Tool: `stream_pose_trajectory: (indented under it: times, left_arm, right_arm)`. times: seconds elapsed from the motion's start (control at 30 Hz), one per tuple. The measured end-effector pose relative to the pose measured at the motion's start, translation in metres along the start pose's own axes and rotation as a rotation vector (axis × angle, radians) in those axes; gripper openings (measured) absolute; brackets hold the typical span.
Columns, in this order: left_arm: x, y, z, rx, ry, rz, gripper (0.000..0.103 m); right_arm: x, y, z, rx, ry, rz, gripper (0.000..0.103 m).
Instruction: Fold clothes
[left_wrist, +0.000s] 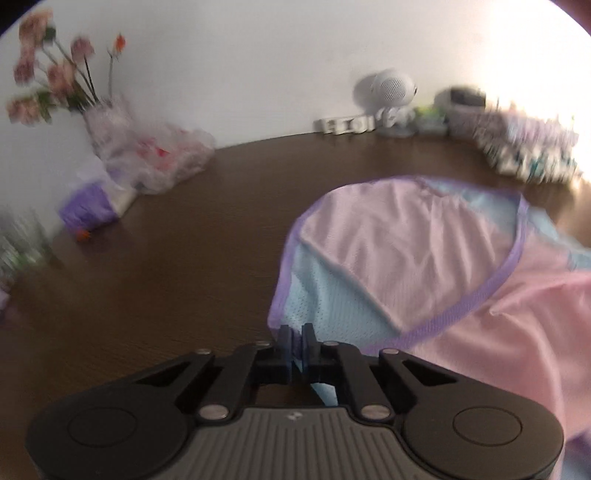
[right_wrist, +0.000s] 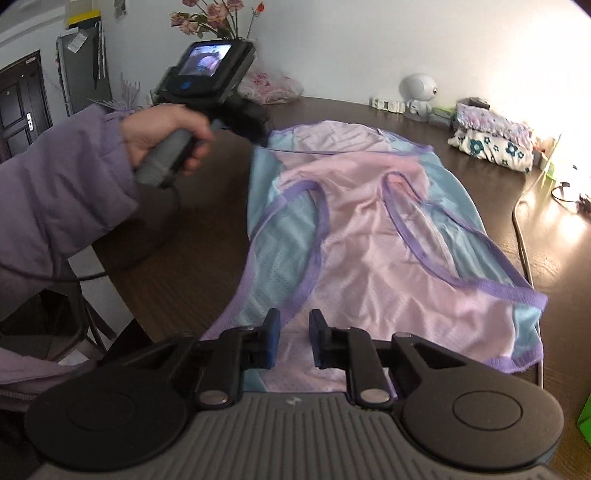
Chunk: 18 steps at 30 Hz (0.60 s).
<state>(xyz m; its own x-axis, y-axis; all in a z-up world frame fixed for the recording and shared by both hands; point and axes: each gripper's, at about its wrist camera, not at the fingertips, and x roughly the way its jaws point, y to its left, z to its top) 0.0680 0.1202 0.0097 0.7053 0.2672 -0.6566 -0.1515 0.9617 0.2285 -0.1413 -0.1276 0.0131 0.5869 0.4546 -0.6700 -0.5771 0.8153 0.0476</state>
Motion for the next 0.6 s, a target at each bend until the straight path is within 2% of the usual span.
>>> stream_pose_trajectory:
  times: [0.1,0.23,0.33,0.37,0.43,0.47,0.53,0.57,0.6]
  left_arm:
    - [-0.019,0.018,-0.022,-0.048,0.031,0.027,0.004]
    - [-0.066,0.037,-0.066,-0.098,0.069,0.022,0.003]
    - [-0.111,0.043,-0.093,-0.136,0.124,-0.048,0.004]
    - [-0.125,0.049,-0.099,-0.172,0.121,-0.084,0.007]
    - [-0.148,0.064,-0.102,-0.238,0.055,-0.112,0.012]
    - [-0.158,0.07,-0.1,-0.247,0.005,-0.103,0.013]
    - [-0.167,0.076,-0.094,-0.229,-0.086,-0.072,0.023]
    - [-0.164,0.076,-0.09,-0.214,-0.104,-0.079,0.033]
    - [-0.158,0.074,-0.087,-0.201,-0.108,-0.108,0.036]
  right_arm:
    - [0.002,-0.012,0.002,0.026,0.002,-0.027,0.011]
    - [0.009,-0.036,0.012,0.034,0.018,-0.132,0.011]
    - [0.019,-0.056,0.024,0.037,0.04,-0.261,0.011]
    - [0.022,-0.062,0.028,0.039,0.041,-0.304,0.011]
    - [0.023,-0.071,0.033,0.059,0.029,-0.362,0.011]
    - [0.019,-0.073,0.034,0.069,0.005,-0.354,0.013]
    - [0.01,-0.069,0.035,0.078,-0.045,-0.284,0.017]
    - [0.007,-0.065,0.034,0.079,-0.058,-0.238,0.027]
    - [0.004,-0.06,0.034,0.08,-0.072,-0.192,0.033]
